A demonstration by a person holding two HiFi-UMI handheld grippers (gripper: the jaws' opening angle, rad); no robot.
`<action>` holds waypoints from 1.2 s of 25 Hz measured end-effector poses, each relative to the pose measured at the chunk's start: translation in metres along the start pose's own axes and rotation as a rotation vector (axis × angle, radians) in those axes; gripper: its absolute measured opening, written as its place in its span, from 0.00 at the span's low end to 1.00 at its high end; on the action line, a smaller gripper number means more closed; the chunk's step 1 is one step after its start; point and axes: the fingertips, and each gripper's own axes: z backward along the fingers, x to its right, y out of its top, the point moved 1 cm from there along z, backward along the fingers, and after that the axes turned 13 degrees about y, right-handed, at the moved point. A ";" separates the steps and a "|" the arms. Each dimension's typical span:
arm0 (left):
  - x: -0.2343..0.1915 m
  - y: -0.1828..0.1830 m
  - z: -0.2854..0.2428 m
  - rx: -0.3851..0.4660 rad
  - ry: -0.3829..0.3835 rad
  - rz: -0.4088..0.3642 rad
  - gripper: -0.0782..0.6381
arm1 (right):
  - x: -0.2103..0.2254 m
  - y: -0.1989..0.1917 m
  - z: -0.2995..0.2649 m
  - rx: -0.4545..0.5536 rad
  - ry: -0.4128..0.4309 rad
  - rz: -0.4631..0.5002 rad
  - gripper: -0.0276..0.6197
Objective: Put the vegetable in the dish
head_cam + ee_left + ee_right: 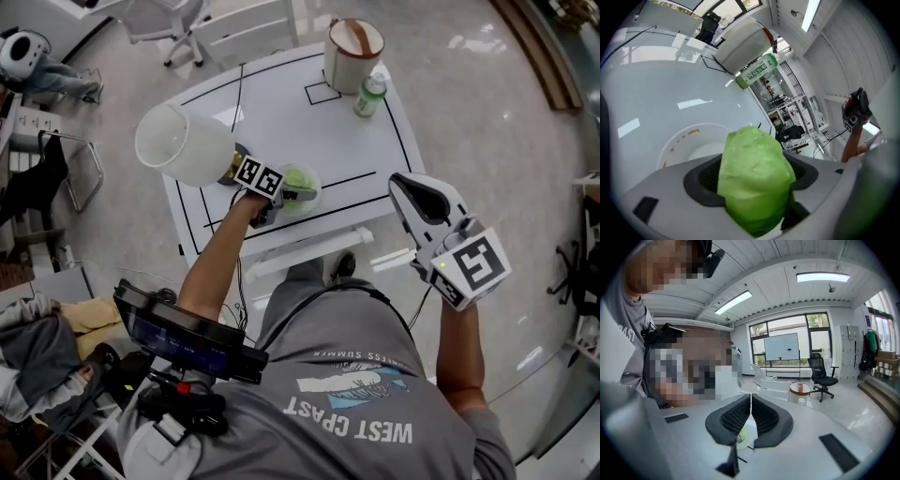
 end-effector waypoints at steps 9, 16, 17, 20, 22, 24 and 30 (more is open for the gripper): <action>-0.012 0.026 0.015 0.105 0.110 -0.096 0.63 | 0.007 -0.006 -0.006 -0.012 0.019 -0.018 0.05; -0.024 0.027 0.010 0.197 0.337 -0.279 0.71 | 0.011 -0.017 0.001 -0.028 0.021 -0.040 0.05; -0.025 0.027 0.011 0.208 0.361 -0.302 0.72 | 0.012 -0.015 0.001 -0.024 0.020 -0.038 0.05; -0.030 0.030 0.015 0.231 0.428 -0.354 0.75 | 0.015 -0.008 -0.005 -0.016 0.028 -0.027 0.05; -0.030 0.029 0.012 0.247 0.457 -0.364 0.77 | 0.016 -0.010 -0.006 -0.020 0.035 -0.028 0.05; -0.030 0.026 0.009 0.253 0.481 -0.373 0.78 | 0.016 -0.013 -0.008 -0.024 0.042 -0.031 0.05; -0.030 0.022 0.002 0.257 0.559 -0.385 0.81 | 0.018 -0.014 0.001 -0.022 0.057 -0.030 0.05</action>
